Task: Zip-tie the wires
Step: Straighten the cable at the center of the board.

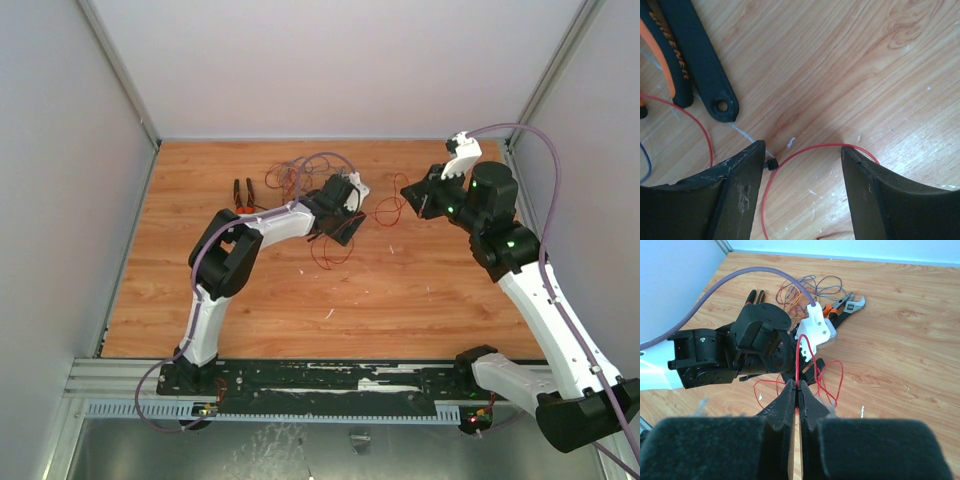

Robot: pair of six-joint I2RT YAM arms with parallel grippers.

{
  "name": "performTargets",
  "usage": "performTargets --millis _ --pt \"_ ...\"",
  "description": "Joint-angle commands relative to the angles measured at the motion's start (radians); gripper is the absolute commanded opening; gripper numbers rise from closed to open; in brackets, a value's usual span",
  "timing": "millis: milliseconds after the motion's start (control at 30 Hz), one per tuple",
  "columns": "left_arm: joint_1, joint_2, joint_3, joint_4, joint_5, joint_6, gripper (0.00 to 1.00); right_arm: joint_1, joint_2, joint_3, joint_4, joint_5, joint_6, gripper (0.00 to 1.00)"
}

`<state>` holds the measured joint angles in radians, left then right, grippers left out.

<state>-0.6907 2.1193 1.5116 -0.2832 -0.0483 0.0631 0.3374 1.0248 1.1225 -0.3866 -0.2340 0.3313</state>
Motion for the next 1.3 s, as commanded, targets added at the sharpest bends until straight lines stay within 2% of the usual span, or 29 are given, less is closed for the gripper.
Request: performTargets --millis 0,233,367,533,633,867,1067,1167,1267 --pt "-0.008 0.043 0.035 -0.007 0.047 0.035 0.67 -0.005 -0.012 0.028 0.003 -0.013 -0.026 0.00" --pt "-0.007 0.051 0.039 -0.007 0.069 0.048 0.65 -0.005 -0.008 0.031 0.005 -0.017 -0.031 0.00" --pt "-0.007 0.060 0.041 -0.007 0.085 0.046 0.54 -0.005 -0.008 0.034 0.006 -0.021 -0.029 0.00" --pt "0.002 0.045 0.027 -0.006 0.119 0.008 0.26 -0.006 -0.008 0.042 -0.001 -0.022 -0.037 0.00" --pt "0.012 0.017 -0.001 0.013 0.129 -0.018 0.01 -0.008 -0.001 0.050 -0.023 -0.005 -0.048 0.00" --pt "0.034 -0.172 -0.122 0.113 0.071 -0.099 0.00 -0.087 -0.033 0.041 -0.022 -0.031 -0.038 0.00" --pt "0.086 -0.389 -0.253 0.153 -0.028 -0.263 0.00 -0.191 -0.020 -0.015 -0.038 0.004 -0.040 0.00" --pt "0.150 -0.513 -0.385 0.183 -0.093 -0.385 0.00 -0.275 -0.018 -0.088 -0.008 -0.017 -0.010 0.00" --pt "0.255 -0.713 -0.590 0.267 -0.100 -0.528 0.00 -0.367 -0.024 -0.161 0.018 -0.023 0.010 0.00"
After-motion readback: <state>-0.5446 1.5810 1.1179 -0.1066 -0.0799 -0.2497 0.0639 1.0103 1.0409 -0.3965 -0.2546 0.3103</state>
